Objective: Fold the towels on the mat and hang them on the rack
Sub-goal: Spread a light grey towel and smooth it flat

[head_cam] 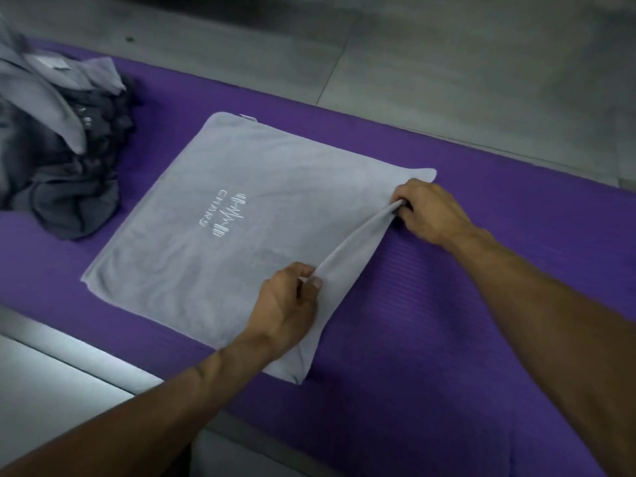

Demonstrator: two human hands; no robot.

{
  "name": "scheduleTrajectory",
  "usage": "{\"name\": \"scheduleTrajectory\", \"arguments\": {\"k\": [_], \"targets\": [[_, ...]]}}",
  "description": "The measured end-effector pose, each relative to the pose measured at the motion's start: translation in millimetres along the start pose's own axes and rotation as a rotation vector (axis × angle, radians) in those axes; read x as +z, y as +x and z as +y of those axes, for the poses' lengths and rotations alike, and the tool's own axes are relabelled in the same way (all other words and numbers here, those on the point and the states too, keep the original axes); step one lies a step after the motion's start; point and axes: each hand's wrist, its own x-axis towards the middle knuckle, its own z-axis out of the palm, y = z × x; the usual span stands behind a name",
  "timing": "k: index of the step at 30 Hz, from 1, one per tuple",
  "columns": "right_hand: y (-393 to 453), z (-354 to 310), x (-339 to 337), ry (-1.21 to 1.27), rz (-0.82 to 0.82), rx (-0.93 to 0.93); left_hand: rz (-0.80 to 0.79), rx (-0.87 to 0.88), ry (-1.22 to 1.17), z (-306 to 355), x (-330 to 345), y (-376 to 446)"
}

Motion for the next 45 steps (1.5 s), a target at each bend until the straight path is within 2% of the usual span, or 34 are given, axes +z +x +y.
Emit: {"name": "scheduleTrajectory", "arguments": {"k": [4,10,14,25,29,37,43,45], "targets": [[-10,17,-24,-0.035,0.025,-0.001,-0.035,0.045,0.026,18,5,-6],[-43,40,-56,-0.134,0.043,0.024,-0.184,0.117,-0.025,43,18,-20],[-26,16,-66,-0.139,0.081,-0.002,-0.126,0.120,0.027,29,-9,-10],[108,-127,-36,-0.166,0.101,-0.231,0.140,0.021,0.150,-58,-116,24],[154,-167,-19,-0.196,0.080,-0.263,0.201,-0.030,0.161,-84,-149,40],[218,-214,23,-0.260,0.001,-0.298,0.252,0.021,0.276,-133,-183,70],[240,-231,56,-0.316,-0.105,-0.277,0.215,-0.096,0.456,-157,-191,80],[238,-231,66,-0.385,-0.123,-0.242,0.226,-0.068,0.529,-157,-193,83]]}}
